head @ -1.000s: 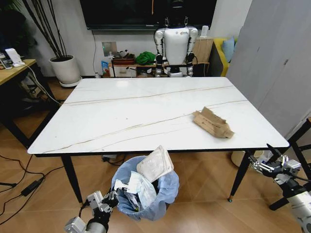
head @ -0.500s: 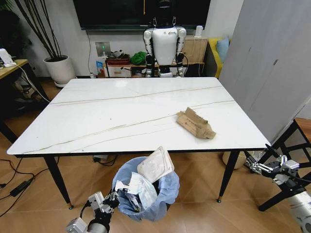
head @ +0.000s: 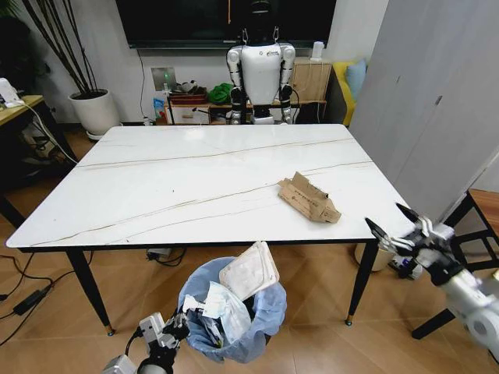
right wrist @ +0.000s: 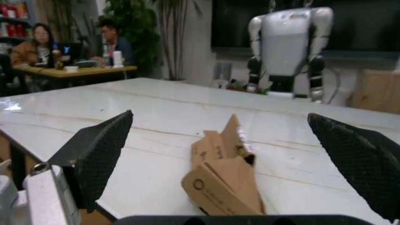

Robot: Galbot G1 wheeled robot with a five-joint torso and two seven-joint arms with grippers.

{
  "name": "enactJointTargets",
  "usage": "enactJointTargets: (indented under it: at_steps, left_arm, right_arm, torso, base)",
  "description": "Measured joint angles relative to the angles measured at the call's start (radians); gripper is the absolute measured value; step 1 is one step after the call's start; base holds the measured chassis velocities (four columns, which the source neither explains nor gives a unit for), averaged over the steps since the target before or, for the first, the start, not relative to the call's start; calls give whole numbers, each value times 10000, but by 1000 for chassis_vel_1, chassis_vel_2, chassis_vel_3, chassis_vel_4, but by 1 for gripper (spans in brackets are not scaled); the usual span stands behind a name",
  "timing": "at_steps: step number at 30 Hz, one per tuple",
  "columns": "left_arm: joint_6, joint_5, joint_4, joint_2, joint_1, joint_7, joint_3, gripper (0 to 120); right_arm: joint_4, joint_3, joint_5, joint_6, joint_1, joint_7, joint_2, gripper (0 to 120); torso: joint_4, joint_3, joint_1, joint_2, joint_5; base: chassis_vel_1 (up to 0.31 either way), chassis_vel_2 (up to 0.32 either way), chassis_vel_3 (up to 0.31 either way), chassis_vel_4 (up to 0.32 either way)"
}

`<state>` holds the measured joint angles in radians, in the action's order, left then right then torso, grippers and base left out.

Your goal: Pick up the trash bin and place the trash from the table into it.

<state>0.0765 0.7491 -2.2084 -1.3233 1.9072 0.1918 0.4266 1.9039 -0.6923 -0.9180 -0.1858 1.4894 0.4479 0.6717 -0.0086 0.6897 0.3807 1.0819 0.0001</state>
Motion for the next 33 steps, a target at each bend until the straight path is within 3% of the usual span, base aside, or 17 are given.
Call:
enactJointTargets:
  at_steps: [3, 4, 7, 16, 33]
  left_arm:
    - [-33, -91, -1, -54, 97, -58, 16, 0]
    - [-58, -189, -1, -70, 201, -95, 16, 0]
    - [-39, -204, 6, 151, 151, -62, -89, 0]
    - [42, 111, 240, 804, -143, 103, -360, 0]
    - [20, 192, 192, 913, -119, 48, -210, 0]
  right_arm:
    - [-102, 755, -408, 313, -705, -45, -415, 100]
    - [-266, 1628, -852, 638, -1660, -140, -867, 100]
    - [-431, 2688, -1435, 1213, -3085, -386, -1578, 100]
    - [-839, 4139, -2578, 2433, -4802, -494, -2571, 100]
    - [-2339, 6719, -2813, 3040, -7735, -275, -2056, 100]
  torso:
    - [-1, 0, 0, 0, 0]
    - [2, 0, 0, 0, 5]
    - [6, 1, 1, -1, -2]
    - [-6, -1, 1, 0, -6]
    - [0, -1, 1, 1, -2]
  base:
    - [0, 0, 0, 0]
    - [0, 0, 0, 0]
    - [0, 0, 0, 0]
    - [0, 0, 0, 0]
    - [0, 0, 0, 0]
